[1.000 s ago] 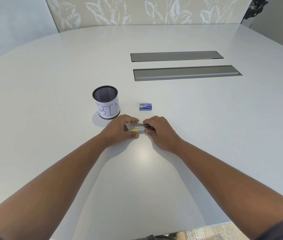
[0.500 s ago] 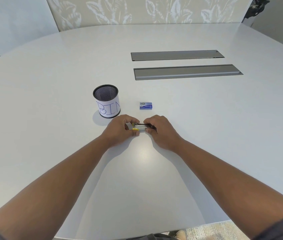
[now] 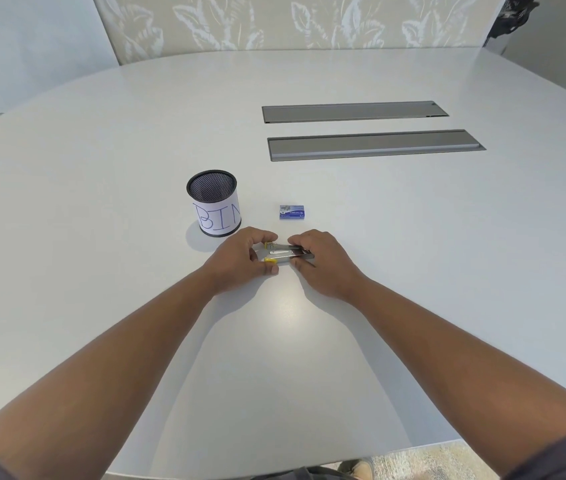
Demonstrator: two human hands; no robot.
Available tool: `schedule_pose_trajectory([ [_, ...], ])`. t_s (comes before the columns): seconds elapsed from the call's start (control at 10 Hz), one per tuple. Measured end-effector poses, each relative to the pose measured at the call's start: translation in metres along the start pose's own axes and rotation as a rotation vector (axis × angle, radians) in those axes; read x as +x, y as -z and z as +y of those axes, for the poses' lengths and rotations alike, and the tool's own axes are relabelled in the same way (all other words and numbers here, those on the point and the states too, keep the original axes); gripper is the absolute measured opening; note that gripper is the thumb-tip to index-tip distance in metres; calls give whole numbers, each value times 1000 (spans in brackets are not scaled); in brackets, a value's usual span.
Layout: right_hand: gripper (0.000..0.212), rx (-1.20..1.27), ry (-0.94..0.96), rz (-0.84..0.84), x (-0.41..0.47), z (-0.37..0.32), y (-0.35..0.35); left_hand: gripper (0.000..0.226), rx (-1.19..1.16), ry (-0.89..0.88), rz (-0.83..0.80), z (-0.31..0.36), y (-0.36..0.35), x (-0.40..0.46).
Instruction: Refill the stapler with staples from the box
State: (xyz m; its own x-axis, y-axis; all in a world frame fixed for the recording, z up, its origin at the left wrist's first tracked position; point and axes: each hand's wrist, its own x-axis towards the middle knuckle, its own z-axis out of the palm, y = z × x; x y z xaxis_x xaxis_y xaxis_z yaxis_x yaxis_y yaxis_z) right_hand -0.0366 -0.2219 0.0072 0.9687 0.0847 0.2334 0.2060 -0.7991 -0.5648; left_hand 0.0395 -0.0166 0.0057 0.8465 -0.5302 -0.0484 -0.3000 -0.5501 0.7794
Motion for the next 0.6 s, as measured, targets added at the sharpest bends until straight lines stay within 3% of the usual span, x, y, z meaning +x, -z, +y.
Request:
schedule_pose_trajectory([
  [0.3,53,44,-92,-28,-4,-4,0,65,-43,-15,95,9,-3,-10],
  [0.5,55,-91,-91,172,-9,-15,2,39,-7,-266,384,30,-21,-25],
  [0.6,59,-208,-3,271,3,-22,14,35,140,-384,467,56,-15,-19],
])
